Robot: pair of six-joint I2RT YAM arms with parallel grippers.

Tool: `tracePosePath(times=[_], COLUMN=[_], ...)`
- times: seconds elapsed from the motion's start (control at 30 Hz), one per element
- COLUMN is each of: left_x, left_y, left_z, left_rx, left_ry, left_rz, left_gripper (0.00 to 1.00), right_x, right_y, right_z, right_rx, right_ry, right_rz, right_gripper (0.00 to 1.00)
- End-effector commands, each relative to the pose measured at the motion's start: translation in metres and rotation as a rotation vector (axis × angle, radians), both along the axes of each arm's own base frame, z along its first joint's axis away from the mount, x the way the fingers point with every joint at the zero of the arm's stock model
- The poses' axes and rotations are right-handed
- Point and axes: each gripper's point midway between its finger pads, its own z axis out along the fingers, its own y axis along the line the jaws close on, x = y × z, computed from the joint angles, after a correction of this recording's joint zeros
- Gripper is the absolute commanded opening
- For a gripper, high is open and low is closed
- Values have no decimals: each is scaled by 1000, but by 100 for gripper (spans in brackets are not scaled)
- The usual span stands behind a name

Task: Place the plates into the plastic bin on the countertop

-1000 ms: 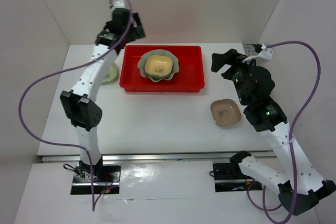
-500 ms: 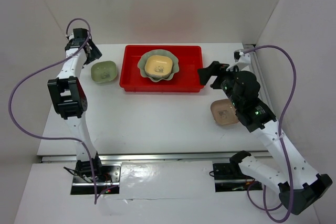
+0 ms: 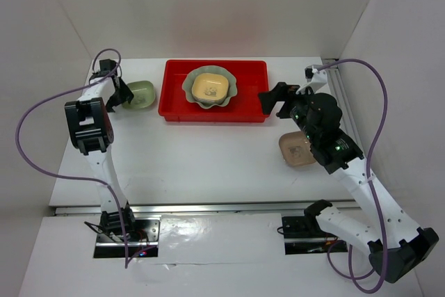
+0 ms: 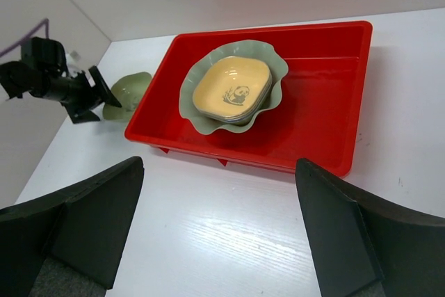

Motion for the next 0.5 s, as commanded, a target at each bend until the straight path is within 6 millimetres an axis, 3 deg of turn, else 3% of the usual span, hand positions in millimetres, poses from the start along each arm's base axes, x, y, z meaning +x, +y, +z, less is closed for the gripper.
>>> tracePosePath(times=[0.0, 0.07, 0.1, 0.17, 0.2, 0.3, 0.37, 0.47], left_x=[9, 10, 10, 6, 7, 5, -3, -6], left_y=[-12, -14, -16, -16, -14, -10, 1, 16], left_z=[-6, -12, -15, -19, -18, -14, -12, 13], left_rx=[-37, -46, -53, -56, -44, -28, -2, 33], left_ry=[-36, -36, -40, -28, -34, -31, -2, -22], left_rz=[-56, -62, -66, -66, -60, -36, 17, 118], left_gripper=[83, 78, 71, 55, 36, 21, 0, 0], right_x=[-1, 1, 1, -1, -1, -2, -2, -2], right_y=[6, 7, 7, 6, 6, 6, 6, 6], right_z=[24, 26, 26, 29, 29, 31, 31, 35], right_rx=[37, 37, 37, 50, 50, 50, 50, 63], right_ry=[-71, -71, -71, -76, -76, -76, -76, -81], right_rz=[27, 27, 27, 27, 27, 27, 27, 26], right_gripper=[96, 96, 96, 96, 96, 96, 96, 96])
